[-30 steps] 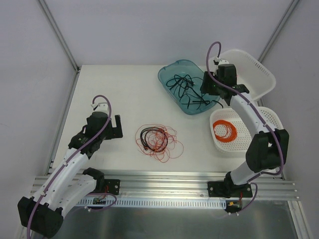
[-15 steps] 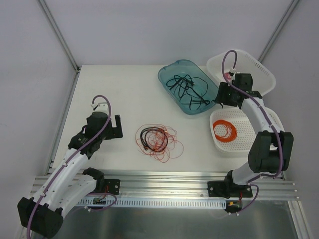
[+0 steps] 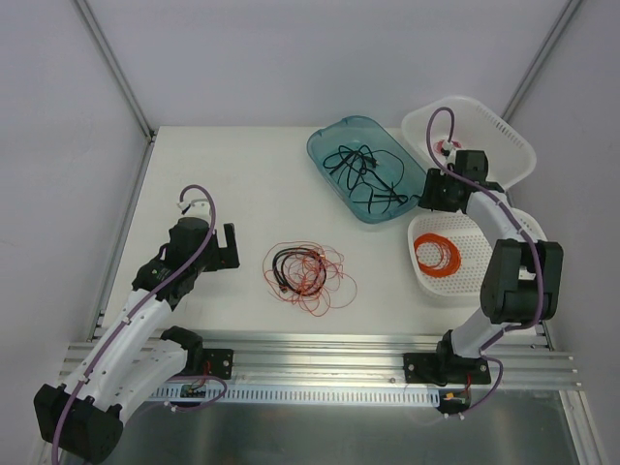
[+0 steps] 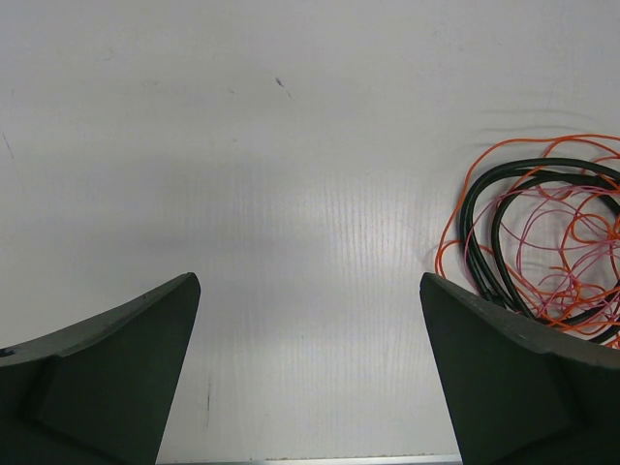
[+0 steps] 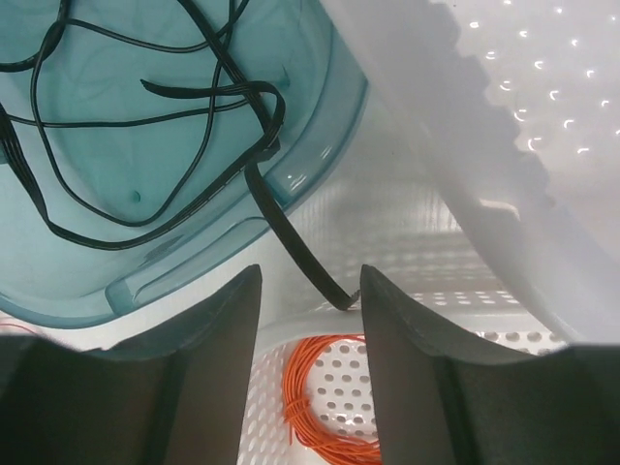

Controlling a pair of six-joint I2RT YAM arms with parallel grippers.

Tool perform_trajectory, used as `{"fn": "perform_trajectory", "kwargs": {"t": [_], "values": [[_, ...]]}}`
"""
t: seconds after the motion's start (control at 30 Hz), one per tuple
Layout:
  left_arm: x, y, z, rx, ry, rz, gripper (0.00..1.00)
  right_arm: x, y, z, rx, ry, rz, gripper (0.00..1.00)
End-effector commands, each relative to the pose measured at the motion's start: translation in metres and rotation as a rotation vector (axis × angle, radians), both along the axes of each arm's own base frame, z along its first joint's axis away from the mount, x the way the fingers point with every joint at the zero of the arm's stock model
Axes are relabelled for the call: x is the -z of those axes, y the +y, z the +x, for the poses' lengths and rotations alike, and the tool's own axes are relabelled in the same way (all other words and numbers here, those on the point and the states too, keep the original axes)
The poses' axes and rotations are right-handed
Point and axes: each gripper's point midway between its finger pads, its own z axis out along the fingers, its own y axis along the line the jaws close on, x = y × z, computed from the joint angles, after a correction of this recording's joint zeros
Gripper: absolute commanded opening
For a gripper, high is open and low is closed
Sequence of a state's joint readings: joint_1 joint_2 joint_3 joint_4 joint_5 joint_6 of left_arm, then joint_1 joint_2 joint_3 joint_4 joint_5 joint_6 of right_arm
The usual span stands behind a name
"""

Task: Untangle the cables

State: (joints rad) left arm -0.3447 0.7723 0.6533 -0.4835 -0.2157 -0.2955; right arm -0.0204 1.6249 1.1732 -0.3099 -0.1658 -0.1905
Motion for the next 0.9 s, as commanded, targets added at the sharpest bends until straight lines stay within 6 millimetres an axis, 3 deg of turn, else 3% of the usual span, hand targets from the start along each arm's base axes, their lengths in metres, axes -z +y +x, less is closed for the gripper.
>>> {"fn": "perform_trajectory", "kwargs": {"t": [0.0, 0.1, 0.13, 0.23, 0.43, 0.57, 0.7, 0.83, 0.87], "values": [[-0.001, 0.000, 0.004, 0.007, -0.011, 0.000, 0.99, -0.003, 0.006, 0.010, -0.050, -0.046, 0.018, 0.46], [-0.001, 0.000, 0.004, 0.009, -0.010, -0.002, 0.99, -0.006, 0.009, 0.008, -0.063, -0.055, 0.028, 0.28], [-0.001, 0.000, 0.004, 0.008, -0.012, -0.002, 0.99, -0.009, 0.010, 0.009, -0.064, -0.064, 0.033, 0.17], [0.000, 0.000, 0.004, 0.011, -0.008, -0.003, 0.99, -0.028, 0.012, 0.008, -0.074, -0.110, 0.039, 0.01], [0.000, -0.001, 0.004, 0.015, -0.004, -0.003, 0.99, -0.089, 0.031, 0.013, -0.116, -0.238, 0.094, 0.01], [0.001, -0.001, 0.004, 0.016, -0.002, -0.001, 0.99, -0.108, 0.060, 0.024, -0.142, -0.268, 0.131, 0.01], [0.001, -0.001, 0.004, 0.014, -0.002, -0.001, 0.99, -0.099, 0.096, 0.041, -0.160, -0.248, 0.156, 0.01], [0.001, -0.001, 0.004, 0.011, -0.002, -0.001, 0.99, -0.069, 0.114, 0.061, -0.077, -0.176, 0.188, 0.01], [0.001, -0.001, 0.004, 0.011, -0.004, -0.001, 0.99, -0.046, 0.116, 0.066, -0.058, -0.120, 0.190, 0.01]]}}
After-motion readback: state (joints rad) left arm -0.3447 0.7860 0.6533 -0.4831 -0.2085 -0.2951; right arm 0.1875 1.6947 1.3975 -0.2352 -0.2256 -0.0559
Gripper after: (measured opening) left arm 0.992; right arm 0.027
